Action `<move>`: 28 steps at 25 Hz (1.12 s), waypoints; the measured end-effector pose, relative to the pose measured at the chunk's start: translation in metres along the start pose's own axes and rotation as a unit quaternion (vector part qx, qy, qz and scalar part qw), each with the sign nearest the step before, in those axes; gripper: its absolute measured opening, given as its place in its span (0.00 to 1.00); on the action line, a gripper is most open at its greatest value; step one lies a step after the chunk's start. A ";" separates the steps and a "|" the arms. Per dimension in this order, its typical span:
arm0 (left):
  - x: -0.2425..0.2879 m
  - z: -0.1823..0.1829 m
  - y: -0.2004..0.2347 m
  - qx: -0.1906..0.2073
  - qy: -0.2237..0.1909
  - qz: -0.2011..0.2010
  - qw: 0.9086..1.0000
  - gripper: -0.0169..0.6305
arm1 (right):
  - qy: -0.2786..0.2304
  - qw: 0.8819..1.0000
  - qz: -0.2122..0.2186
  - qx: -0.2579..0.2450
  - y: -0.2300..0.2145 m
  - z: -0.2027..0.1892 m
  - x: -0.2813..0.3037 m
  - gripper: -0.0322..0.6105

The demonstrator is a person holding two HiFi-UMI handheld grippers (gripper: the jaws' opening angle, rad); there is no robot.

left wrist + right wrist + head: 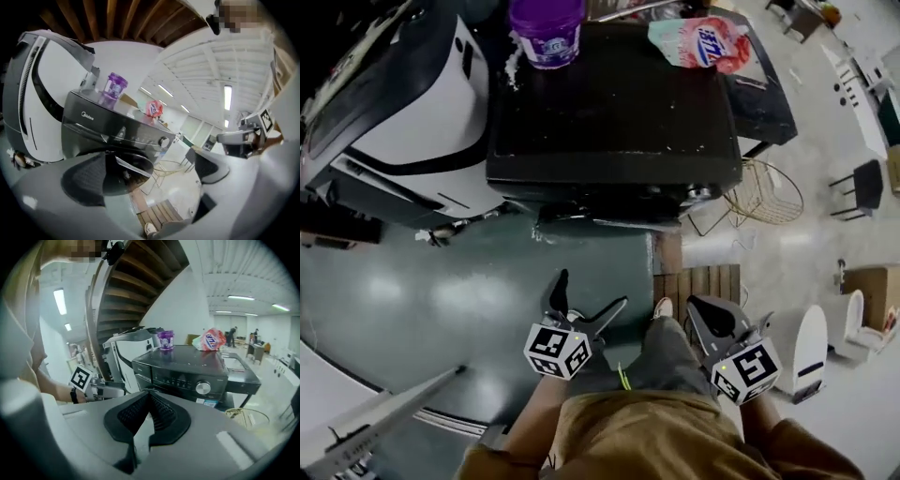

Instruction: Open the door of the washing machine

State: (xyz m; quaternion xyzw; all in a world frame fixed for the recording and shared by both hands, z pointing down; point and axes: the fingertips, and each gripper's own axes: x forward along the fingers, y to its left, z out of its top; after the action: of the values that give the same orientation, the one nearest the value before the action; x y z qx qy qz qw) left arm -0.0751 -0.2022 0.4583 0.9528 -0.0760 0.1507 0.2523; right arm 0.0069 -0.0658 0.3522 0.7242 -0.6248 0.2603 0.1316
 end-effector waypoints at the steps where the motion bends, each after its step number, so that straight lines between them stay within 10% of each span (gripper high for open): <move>1: 0.002 0.000 -0.001 0.008 0.016 -0.014 1.000 0.99 | 0.005 1.000 -0.023 0.018 0.004 -0.001 -0.013 0.06; 15: 0.088 -0.007 -0.053 0.188 0.159 -0.104 0.964 0.99 | -0.100 0.951 -0.224 0.190 -0.013 -0.074 -0.142 0.06; 28: 0.233 -0.107 -0.090 0.397 0.279 -0.106 0.868 0.92 | -0.082 0.952 -0.220 0.198 -0.052 -0.141 -0.168 0.06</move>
State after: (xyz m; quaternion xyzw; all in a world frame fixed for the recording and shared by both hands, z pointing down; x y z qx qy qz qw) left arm 0.1384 -0.0865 0.5813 0.8932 0.1652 0.3999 -0.1222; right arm 0.0133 0.1569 0.3852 0.8740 -0.3947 0.2832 -0.0127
